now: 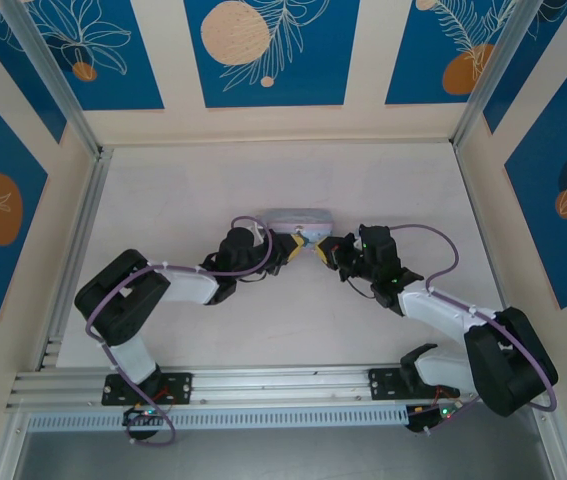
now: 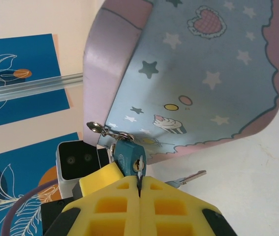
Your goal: Unlock the padlock with the key
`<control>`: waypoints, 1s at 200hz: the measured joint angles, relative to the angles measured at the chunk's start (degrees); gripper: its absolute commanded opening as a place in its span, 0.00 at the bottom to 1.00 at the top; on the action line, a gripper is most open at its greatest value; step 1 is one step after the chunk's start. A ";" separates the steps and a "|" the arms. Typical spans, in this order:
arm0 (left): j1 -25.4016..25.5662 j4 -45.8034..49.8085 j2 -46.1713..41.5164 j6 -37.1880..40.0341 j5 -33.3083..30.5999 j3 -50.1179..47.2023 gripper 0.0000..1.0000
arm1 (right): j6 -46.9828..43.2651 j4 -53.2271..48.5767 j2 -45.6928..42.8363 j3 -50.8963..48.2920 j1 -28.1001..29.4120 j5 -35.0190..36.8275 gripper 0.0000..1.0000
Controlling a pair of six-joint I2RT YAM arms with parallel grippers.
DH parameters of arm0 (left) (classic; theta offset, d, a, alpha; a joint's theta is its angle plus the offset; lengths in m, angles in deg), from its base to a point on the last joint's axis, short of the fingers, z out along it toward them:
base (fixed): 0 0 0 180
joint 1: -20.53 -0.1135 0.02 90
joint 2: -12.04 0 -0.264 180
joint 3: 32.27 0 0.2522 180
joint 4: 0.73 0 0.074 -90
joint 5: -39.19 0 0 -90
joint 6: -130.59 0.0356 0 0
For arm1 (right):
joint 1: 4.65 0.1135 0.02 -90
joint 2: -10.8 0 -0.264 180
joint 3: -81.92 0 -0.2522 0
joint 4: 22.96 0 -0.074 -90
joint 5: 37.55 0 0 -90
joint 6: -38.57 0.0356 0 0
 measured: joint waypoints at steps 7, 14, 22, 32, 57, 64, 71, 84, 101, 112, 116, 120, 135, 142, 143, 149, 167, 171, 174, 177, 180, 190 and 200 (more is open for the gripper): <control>0.00 -0.02 0.00 0.00 -0.09 0.00 0.00 | 0.04 0.28 0.09 0.00 0.00 0.00 0.00; 0.00 -0.04 0.00 0.00 -0.17 0.00 0.00 | 0.04 0.57 0.11 0.00 0.00 0.00 0.00; 0.00 -0.07 0.00 0.00 -0.22 0.00 0.00 | 0.07 0.98 0.15 0.00 0.00 0.00 0.00; 0.00 -0.13 -0.02 0.00 -0.26 0.00 0.00 | 0.11 1.49 0.26 -0.02 0.00 0.00 0.00; 0.00 -0.22 0.00 -0.02 -0.66 0.00 0.00 | 0.26 2.84 0.74 -0.02 0.00 -0.24 0.00; 0.00 -0.22 0.00 -0.04 -0.68 0.00 0.00 | 0.28 3.13 0.79 -0.07 0.00 -0.35 0.00; 0.00 -0.22 0.00 -0.11 -0.70 0.00 0.00 | 0.39 3.56 0.79 -0.17 -0.02 -0.46 0.00; 0.00 -0.24 0.00 -0.52 -0.74 0.00 0.00 | 0.70 4.33 0.79 -0.70 -0.07 -0.68 0.00; 0.07 -0.26 0.00 -1.16 -0.79 0.00 0.00 | 1.11 5.44 0.79 -1.77 -0.24 -1.14 0.00; 0.17 -0.26 0.00 -1.53 -0.79 0.00 0.00 | 1.36 6.12 0.79 -2.38 -0.28 -1.29 0.00; 0.22 -0.26 0.00 -1.64 -0.79 0.00 0.00 | 1.44 6.43 0.79 -2.62 -0.28 -1.33 0.00; 0.26 -0.26 0.00 -1.81 -0.81 0.00 0.00 | 1.53 6.69 0.79 -2.80 -0.28 -1.40 0.00; 0.35 -0.26 0.00 -2.38 -0.83 0.00 0.00 | 1.75 7.52 0.98 -3.30 -0.33 -1.60 0.00; 0.37 -0.26 0.00 -2.49 -0.81 0.00 0.00 | 1.79 8.04 1.27 -3.45 -0.39 -1.70 0.00; 0.37 -0.26 0.00 -2.54 -0.81 0.00 0.00 | 1.79 8.11 1.31 -3.45 -0.39 -1.70 0.00; 0.37 -0.28 0.00 -2.58 -0.83 0.00 0.00 | 1.95 8.41 1.64 -3.48 -0.46 -1.73 0.00; 0.48 -0.50 0.00 -2.91 -0.81 0.00 0.00 | 2.23 9.73 2.75 -3.54 -0.61 -2.05 0.00; 0.55 -0.57 0.00 -2.97 -0.81 0.00 0.00 | 2.27 9.99 2.99 -3.54 -0.59 -2.16 0.00; 0.59 -0.61 0.00 -2.99 -0.81 0.00 0.00 | 2.40 10.23 3.15 -3.56 -0.59 -2.21 0.00; 0.63 -0.68 0.00 -3.02 -0.81 0.00 0.00 | 2.43 10.38 3.32 -3.56 -0.61 -2.23 0.00; 0.66 -0.68 0.00 -3.02 -0.81 0.00 0.00 | 2.49 10.62 3.45 -3.58 -0.61 -2.36 0.00; 0.79 -0.74 0.00 -3.04 -0.81 0.00 0.00 | 2.71 11.34 3.91 -3.67 -0.63 -2.54 0.00; 0.83 -0.76 0.00 -3.04 -0.81 0.00 0.00 | 2.91 12.44 4.33 -4.00 -0.72 -2.71 0.00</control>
